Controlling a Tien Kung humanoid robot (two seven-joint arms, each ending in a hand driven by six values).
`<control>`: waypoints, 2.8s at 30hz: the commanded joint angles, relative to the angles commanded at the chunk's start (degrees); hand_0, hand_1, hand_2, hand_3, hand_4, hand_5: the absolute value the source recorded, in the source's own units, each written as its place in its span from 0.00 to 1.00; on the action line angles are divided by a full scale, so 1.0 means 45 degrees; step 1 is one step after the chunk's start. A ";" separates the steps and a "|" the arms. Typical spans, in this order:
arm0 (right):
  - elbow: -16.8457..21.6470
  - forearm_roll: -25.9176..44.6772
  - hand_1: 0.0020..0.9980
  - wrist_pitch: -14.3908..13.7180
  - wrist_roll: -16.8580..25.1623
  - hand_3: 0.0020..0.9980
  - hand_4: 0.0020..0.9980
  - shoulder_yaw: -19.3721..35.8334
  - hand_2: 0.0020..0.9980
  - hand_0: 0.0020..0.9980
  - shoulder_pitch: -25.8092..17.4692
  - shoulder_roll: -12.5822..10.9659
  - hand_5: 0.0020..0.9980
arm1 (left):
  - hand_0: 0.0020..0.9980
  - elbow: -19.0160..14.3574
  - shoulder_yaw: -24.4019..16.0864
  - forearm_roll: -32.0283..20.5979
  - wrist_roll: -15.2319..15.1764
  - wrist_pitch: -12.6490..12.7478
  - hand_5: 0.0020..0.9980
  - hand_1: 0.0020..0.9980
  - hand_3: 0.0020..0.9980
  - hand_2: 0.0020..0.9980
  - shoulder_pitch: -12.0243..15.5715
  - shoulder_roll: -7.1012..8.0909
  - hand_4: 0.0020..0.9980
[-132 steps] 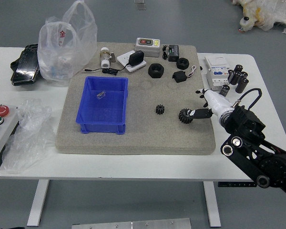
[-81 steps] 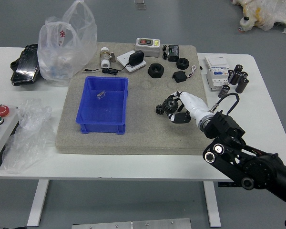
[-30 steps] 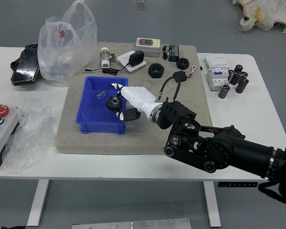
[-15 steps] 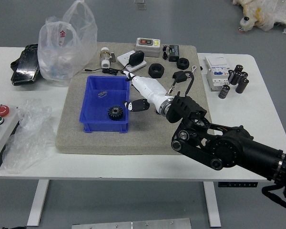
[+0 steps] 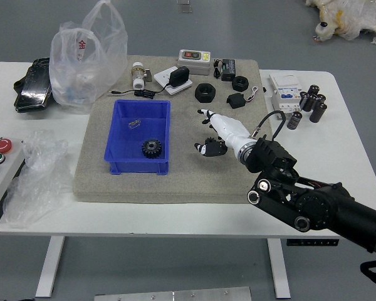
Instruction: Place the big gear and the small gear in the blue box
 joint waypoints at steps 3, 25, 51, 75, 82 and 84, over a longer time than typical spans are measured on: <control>-0.0377 -0.0130 0.74 0.0142 -0.0087 0.90 0.73 -0.0118 0.73 0.46 0.0088 0.0175 0.21 | 0.65 -0.0004 0.0009 -0.0020 0.0011 0.0004 0.35 0.60 0.68 0.57 0.0032 0.0009 0.67; -0.1192 -0.0587 0.57 0.0005 -0.0133 0.44 0.28 -0.0433 0.44 0.39 0.0109 0.0263 0.00 | 0.65 0.0006 0.0094 -0.0108 -0.0067 0.0009 0.35 0.60 0.69 0.57 -0.0007 0.0042 0.67; -0.0104 -0.1006 0.54 -0.0606 -0.0077 0.35 0.14 -0.0937 0.38 0.37 0.1560 0.0521 0.00 | 0.65 -0.0023 -0.0055 0.0092 0.0035 -0.0029 0.35 0.60 0.68 0.57 -0.0032 0.0096 0.67; -0.0365 -0.0808 0.69 -0.0176 -0.0040 0.69 0.37 -0.3316 0.73 0.40 0.3242 0.2215 0.11 | 0.65 -0.0072 -0.0239 0.0358 0.0220 -0.0086 0.36 0.60 0.69 0.57 -0.0100 0.0157 0.67; -0.0490 -0.0615 0.72 -0.0186 0.0048 0.80 0.45 -0.3354 0.78 0.42 0.3206 0.2228 0.12 | 0.65 -0.0073 -0.0239 0.0364 0.0220 -0.0090 0.36 0.60 0.69 0.57 -0.0112 0.0152 0.67; -0.0509 -0.0588 0.73 -0.0203 0.0072 0.83 0.48 -0.3338 0.79 0.43 0.3178 0.2210 0.14 | 0.65 -0.0073 -0.0245 0.0375 0.0223 -0.0091 0.36 0.60 0.68 0.57 -0.0113 0.0154 0.67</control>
